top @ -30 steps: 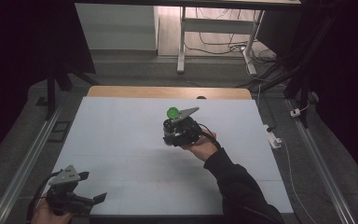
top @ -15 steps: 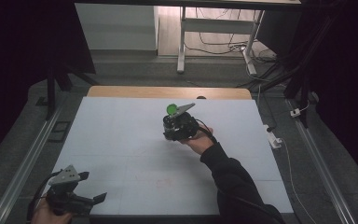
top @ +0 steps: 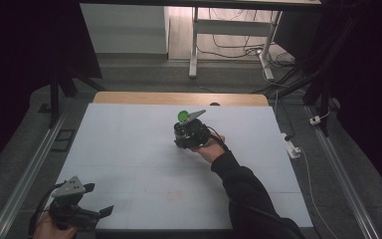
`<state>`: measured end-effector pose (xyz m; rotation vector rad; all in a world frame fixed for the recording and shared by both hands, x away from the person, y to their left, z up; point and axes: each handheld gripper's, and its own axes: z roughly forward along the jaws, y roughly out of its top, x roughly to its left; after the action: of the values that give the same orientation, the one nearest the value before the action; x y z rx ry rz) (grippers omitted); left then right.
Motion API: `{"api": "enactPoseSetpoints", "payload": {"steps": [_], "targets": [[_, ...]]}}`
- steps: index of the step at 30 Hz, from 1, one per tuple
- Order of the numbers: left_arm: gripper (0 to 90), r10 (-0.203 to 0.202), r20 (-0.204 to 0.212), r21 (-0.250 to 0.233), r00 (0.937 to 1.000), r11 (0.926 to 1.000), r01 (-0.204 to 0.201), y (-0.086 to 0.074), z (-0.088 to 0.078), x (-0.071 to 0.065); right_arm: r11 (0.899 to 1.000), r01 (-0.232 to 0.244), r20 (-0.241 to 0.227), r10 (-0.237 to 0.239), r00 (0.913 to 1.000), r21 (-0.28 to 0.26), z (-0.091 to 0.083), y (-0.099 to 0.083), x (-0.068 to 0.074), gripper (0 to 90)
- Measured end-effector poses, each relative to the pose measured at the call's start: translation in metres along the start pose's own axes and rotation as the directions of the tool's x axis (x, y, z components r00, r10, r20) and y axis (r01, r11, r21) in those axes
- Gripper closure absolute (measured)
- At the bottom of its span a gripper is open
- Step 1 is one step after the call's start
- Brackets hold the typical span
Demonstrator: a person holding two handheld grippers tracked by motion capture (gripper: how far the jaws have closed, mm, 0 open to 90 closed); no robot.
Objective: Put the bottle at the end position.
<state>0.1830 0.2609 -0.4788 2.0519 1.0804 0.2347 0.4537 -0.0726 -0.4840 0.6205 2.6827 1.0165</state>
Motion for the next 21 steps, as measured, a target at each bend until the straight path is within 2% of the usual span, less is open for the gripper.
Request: {"api": "enactPoseSetpoints", "payload": {"steps": [15, 21], "targets": [[0.0, 0.001, 0.002, 0.0, 1.0, 1.0, -0.001, 0.0, 0.0, 0.0, 1.0, -0.012, -0.001, 0.012, 0.9999, 0.022, 0.013, -0.01, -0.004, 52.9], [0.0, 0.0, 0.003, -0.001, 1.0, 1.0, 0.0, 0.0, 0.0, 0.0, 1.0, -0.008, -0.005, 0.008, 1.0, 0.007, 0.014, -0.014, -0.004, 52.7]]}}
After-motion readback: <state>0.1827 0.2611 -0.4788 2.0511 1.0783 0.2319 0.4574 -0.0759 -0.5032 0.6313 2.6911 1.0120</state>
